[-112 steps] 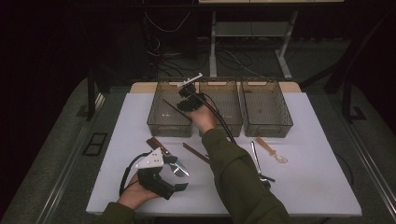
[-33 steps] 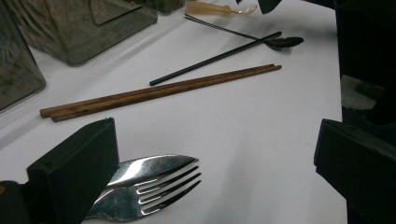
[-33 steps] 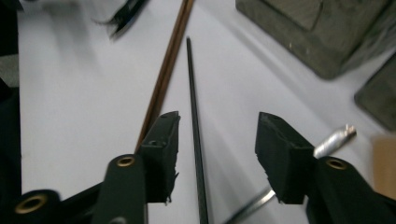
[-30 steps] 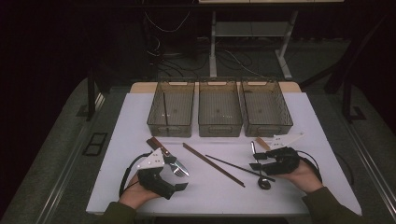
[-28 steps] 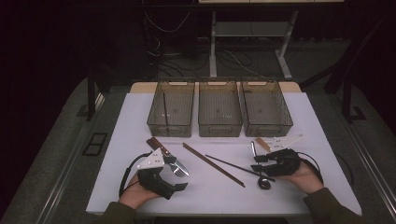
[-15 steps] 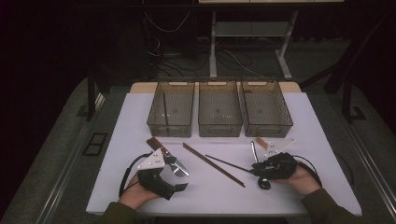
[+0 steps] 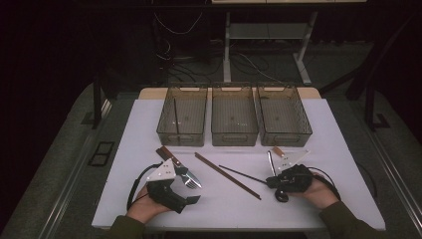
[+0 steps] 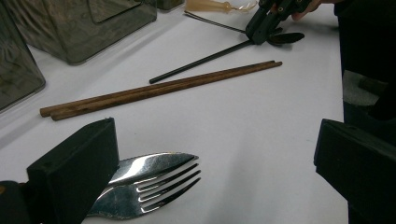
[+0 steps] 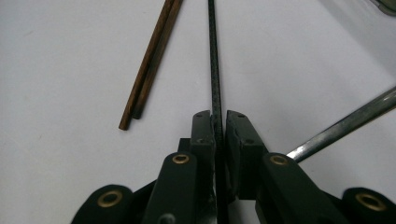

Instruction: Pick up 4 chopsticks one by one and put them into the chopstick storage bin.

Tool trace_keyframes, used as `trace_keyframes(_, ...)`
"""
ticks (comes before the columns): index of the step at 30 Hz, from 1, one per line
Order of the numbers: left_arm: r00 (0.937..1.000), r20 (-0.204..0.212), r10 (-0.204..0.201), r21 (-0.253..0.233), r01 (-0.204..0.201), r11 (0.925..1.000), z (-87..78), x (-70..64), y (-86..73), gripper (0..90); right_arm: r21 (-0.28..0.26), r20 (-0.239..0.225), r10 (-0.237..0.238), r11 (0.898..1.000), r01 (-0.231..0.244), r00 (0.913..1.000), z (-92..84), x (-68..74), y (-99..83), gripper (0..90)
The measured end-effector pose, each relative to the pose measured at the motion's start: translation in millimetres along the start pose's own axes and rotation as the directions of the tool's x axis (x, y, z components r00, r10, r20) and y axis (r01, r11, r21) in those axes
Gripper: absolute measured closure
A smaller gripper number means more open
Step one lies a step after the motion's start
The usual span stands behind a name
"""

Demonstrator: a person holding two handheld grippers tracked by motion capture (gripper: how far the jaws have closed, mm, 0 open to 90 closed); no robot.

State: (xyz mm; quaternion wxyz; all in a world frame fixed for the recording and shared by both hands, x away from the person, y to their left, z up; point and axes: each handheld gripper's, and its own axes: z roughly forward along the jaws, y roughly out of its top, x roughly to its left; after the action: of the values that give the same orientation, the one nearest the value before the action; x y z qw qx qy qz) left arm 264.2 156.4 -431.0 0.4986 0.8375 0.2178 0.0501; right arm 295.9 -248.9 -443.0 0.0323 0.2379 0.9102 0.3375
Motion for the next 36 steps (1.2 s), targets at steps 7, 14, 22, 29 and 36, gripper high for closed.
trace_keyframes(7, 1.0000, 0.000, 0.000, 0.002, 0.000, 1.0000, 0.2, -0.1, -0.1, 0.0, 0.001, 0.002, -0.002, 1.000, 0.002, 1.0000, -0.1, -0.8, -0.2, 84.7)
trace_keyframes(14, 1.0000, 0.000, 0.003, 0.002, -0.003, 1.0000, -0.1, -0.2, 0.1, 0.0, 0.001, 0.000, -0.001, 1.000, 0.001, 1.0000, -0.3, -1.5, 0.1, 85.4)
trace_keyframes(22, 1.0000, 0.000, 0.003, 0.003, -0.003, 1.0000, 0.0, -0.3, 0.1, 0.0, -0.019, 0.001, 0.011, 1.000, -0.011, 0.9999, -3.8, -3.2, 0.4, 85.5)
trace_keyframes(29, 1.0000, -0.001, 0.004, 0.003, -0.004, 1.0000, -0.1, -0.3, 0.2, 0.0, -0.045, 0.000, 0.018, 0.999, -0.018, 0.9998, -8.5, -4.8, 1.1, 85.6)
trace_keyframes(36, 1.0000, 0.000, 0.005, 0.003, -0.005, 1.0000, -0.1, -0.3, 0.2, 0.0, -0.072, 0.002, 0.018, 0.997, -0.018, 0.9998, -13.0, -5.2, 2.5, 85.6)
